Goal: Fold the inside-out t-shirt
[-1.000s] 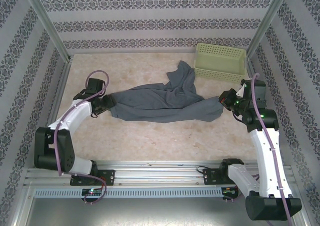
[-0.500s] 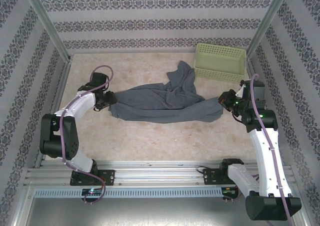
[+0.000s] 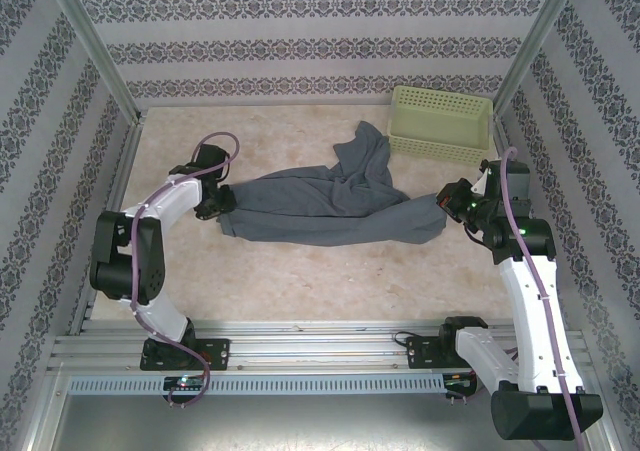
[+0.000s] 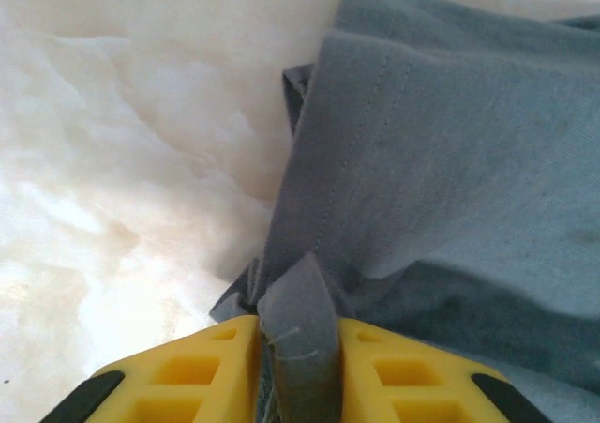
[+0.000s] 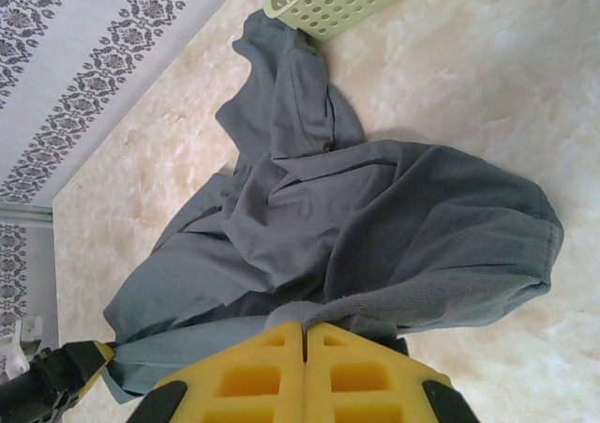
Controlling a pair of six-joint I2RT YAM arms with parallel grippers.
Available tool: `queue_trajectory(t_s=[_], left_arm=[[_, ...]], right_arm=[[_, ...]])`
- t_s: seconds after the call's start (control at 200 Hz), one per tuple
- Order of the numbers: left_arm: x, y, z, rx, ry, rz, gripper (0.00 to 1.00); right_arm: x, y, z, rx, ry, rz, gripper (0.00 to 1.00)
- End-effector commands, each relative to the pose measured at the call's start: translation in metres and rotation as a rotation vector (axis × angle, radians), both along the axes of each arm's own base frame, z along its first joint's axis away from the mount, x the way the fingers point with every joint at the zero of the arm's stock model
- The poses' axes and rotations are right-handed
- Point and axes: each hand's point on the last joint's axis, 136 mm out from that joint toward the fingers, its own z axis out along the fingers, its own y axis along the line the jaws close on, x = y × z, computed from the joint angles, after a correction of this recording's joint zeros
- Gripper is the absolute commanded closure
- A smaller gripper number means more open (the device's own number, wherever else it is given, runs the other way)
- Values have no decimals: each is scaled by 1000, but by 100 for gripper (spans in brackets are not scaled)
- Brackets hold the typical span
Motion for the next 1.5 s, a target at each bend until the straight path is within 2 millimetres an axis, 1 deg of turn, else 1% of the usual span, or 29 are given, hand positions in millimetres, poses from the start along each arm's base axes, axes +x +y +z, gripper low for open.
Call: queue_trajectory(t_s=[0.0, 0.115, 0.22, 0.36, 0.44, 0.47, 0.51, 0.545, 0.585, 0.624, 0.684, 0.724, 0.779, 0.839, 0.894, 0.934, 1.039, 1.104, 1.154, 1.189, 1.249, 1.314, 1.354, 1.414, 1.464, 1.494], left_arm=[[-7, 15, 17, 41, -27, 29, 78], [-11, 20, 16, 26, -30, 48, 82], [-12, 21, 13, 11, -20, 51, 85], [-11, 20, 14, -5, -26, 56, 94], [-10, 18, 21, -15, -44, 56, 98], [-10, 18, 27, -26, -60, 57, 100], [-9, 17, 38, -57, -92, 59, 100], [-7, 16, 54, -88, -139, 65, 100], [-5, 16, 78, -128, -217, 70, 100], [-3, 18, 109, -158, -320, 73, 100], [-6, 22, 164, -196, -496, 70, 100], [-13, 24, 203, -209, -619, 64, 100], [-28, 27, 254, -208, -778, 52, 100], [-50, 26, 297, -206, -918, 27, 100], [-70, 21, 327, -210, -1018, -4, 100], [-84, 18, 344, -212, -1085, -24, 100], [-121, 17, 376, -200, -1246, -40, 100], [-140, 23, 391, -160, -1318, -21, 100], [-150, 29, 400, -122, -1358, 3, 100], [-154, 33, 404, -98, -1369, 22, 100], [-152, 37, 406, -65, -1352, 29, 100], [-138, 39, 402, -51, -1302, 31, 100], [-126, 40, 397, -48, -1263, 32, 100], [-105, 41, 388, -56, -1194, 31, 100], [-83, 40, 378, -72, -1128, 26, 100], [-69, 38, 372, -85, -1092, 17, 100]], right_arm=[[0, -5, 1, -14, -10, -18, 100], [0, -6, 1, -12, -12, -21, 100], [0, -6, 2, -13, -12, -21, 100], [-1, -6, 3, -20, -13, -23, 100], [-2, -8, 4, -28, -13, -29, 100], [-2, -9, 6, -31, -13, -33, 100], [-2, -11, 9, -39, -19, -36, 100], [-3, -13, 15, -49, -27, -40, 100], [-3, -17, 23, -65, -39, -50, 100], [-5, -23, 34, -82, -54, -63, 100], [-7, -31, 56, -102, -91, -86, 100], [-10, -36, 75, -112, -128, -103, 100], [-16, -41, 98, -127, -173, -121, 100], [-26, -45, 122, -145, -221, -145, 100], [-37, -47, 142, -158, -268, -163, 100], [-47, -48, 157, -171, -308, -177, 100], [-77, -48, 203, -208, -449, -215, 100], [-96, -50, 232, -238, -531, -245, 100], [-109, -51, 252, -263, -587, -262, 100], [-115, -52, 263, -278, -618, -272, 100], [-123, -54, 280, -299, -662, -291, 100], [-122, -54, 291, -299, -681, -288, 100], [-114, -52, 293, -289, -679, -274, 100], [-97, -48, 293, -259, -672, -238, 100], [-80, -44, 291, -232, -661, -200, 100], [-66, -43, 288, -216, -646, -181, 100]])
